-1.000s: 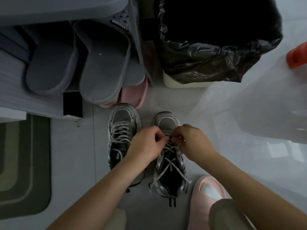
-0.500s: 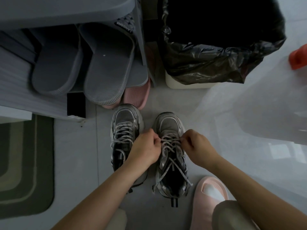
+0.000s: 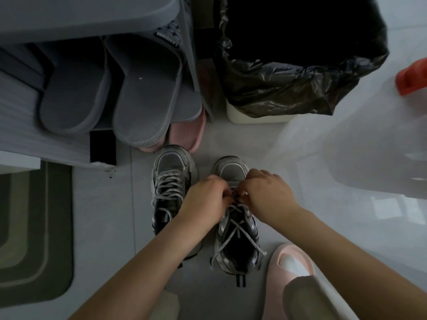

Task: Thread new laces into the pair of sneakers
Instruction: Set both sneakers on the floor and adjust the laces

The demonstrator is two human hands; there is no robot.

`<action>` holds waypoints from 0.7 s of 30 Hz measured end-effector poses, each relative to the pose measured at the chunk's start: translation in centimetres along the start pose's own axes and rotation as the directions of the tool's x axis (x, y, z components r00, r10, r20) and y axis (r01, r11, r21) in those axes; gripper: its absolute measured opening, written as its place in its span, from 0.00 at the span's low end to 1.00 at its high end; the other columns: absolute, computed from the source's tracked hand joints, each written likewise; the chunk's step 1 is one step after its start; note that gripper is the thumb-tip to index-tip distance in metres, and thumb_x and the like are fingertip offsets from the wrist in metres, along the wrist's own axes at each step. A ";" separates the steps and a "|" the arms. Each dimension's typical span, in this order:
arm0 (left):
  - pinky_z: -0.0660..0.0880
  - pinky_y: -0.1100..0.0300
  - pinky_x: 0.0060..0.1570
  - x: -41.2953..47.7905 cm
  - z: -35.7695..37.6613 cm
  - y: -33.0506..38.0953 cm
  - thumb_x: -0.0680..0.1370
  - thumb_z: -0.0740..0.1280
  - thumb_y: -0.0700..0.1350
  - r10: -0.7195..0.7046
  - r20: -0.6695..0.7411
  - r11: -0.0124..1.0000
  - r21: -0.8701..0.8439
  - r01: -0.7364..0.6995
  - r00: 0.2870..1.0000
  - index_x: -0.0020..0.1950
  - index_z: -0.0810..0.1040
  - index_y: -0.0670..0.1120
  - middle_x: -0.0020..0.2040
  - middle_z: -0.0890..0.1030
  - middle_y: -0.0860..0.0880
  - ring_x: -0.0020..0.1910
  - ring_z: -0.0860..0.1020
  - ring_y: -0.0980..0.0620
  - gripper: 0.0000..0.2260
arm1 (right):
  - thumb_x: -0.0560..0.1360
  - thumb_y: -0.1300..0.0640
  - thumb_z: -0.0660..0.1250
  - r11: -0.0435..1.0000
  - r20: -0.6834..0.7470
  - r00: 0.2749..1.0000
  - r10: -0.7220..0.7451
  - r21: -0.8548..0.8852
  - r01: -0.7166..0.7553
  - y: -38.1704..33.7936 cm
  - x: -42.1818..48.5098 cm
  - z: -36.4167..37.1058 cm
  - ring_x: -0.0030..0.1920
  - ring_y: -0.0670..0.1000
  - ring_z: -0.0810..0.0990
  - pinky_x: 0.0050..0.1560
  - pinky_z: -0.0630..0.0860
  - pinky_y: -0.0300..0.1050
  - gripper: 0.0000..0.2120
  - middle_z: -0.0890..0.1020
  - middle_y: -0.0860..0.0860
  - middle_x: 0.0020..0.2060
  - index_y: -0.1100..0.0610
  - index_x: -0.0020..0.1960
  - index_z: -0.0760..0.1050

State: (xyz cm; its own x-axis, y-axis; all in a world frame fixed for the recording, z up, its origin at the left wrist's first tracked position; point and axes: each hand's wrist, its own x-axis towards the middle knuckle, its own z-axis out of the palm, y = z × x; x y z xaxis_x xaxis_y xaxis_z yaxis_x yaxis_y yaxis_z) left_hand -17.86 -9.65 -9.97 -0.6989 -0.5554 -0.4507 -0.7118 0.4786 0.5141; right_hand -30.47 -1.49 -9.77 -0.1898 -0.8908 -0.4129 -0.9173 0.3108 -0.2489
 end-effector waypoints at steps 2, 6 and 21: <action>0.70 0.55 0.48 0.2 -0.1 0.2 0.75 0.67 0.45 0.001 0.024 0.999 0.049 -0.002 1.000 0.48 0.79 0.47 0.52 0.77 0.47 0.53 0.77 0.45 0.05 | 0.76 0.50 0.62 0.999 0.029 0.999 -0.014 -0.043 0.016 0.0 0.3 -0.2 0.59 0.54 0.74 0.54 0.68 0.44 0.12 0.75 0.49 0.57 0.49 0.57 0.77; 0.72 0.49 0.49 0.0 -0.2 -0.1 0.76 0.62 0.42 0.022 0.045 0.995 0.100 -0.027 0.999 0.48 0.75 0.42 0.52 0.76 0.43 0.51 0.77 0.41 0.05 | 0.76 0.53 0.61 0.998 0.043 0.999 -0.016 -0.052 0.019 -0.5 0.2 0.1 0.58 0.56 0.75 0.52 0.68 0.45 0.12 0.75 0.54 0.56 0.56 0.56 0.74; 0.72 0.59 0.46 -2.2 1.3 -1.4 0.76 0.65 0.43 -0.068 -0.088 0.992 -0.115 0.058 0.994 0.46 0.72 0.46 0.49 0.76 0.49 0.47 0.77 0.49 0.03 | 0.73 0.50 0.61 0.962 -0.084 0.989 0.119 0.256 -0.093 1.5 -2.5 2.4 0.40 0.55 0.80 0.39 0.72 0.47 0.10 0.80 0.50 0.41 0.53 0.47 0.77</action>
State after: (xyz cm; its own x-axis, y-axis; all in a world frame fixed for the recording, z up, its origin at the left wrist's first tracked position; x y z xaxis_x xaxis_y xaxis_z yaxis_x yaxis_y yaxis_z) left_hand -15.46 -8.25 -10.63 -0.6401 -0.6440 -0.4189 -0.7382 0.3647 0.5675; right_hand -30.57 2.02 -11.17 -0.3262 -0.8724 -0.3640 -0.7749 0.4673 -0.4256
